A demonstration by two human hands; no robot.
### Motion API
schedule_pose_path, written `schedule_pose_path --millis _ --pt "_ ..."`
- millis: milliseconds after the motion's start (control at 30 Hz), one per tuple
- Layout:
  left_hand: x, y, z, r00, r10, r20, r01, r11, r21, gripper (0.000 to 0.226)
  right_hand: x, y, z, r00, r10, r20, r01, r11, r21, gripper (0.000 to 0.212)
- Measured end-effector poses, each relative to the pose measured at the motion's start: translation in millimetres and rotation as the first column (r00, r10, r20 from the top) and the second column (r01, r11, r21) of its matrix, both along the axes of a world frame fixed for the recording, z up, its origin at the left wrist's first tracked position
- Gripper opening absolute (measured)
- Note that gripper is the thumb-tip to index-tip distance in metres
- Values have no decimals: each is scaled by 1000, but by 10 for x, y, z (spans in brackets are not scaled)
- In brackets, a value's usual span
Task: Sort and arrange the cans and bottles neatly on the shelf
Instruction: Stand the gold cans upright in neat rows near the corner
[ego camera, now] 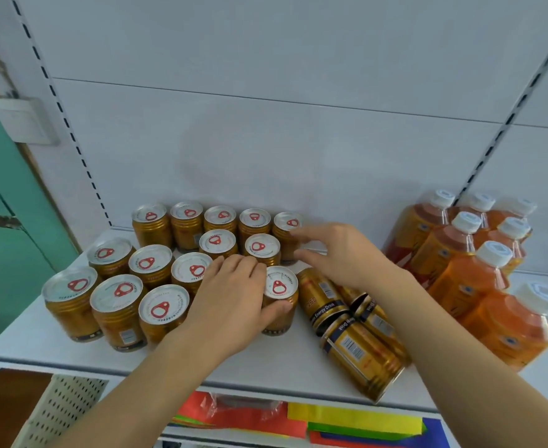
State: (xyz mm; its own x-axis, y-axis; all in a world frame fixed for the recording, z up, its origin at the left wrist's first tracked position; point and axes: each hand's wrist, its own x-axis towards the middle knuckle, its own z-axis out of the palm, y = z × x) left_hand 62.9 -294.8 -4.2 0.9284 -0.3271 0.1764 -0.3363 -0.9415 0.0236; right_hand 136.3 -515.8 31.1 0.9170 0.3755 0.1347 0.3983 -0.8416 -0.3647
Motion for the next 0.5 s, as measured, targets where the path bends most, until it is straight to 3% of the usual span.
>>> schedule_pose_path --millis 167,333,500 --pt "-13 -21 6 1000 18 20 -18 1000 -21 82 -402 -268 62 994 -106 -7 106 994 -38 49" --pt "57 -144 -53 989 -120 83 123 992 -26 85 -740 -427 -116 990 -139 20 141 984 -108 50" --pt "139 -207 -100 983 -182 38 180 982 63 81 -820 -190 -189 971 -235 36 232 904 -360 54"
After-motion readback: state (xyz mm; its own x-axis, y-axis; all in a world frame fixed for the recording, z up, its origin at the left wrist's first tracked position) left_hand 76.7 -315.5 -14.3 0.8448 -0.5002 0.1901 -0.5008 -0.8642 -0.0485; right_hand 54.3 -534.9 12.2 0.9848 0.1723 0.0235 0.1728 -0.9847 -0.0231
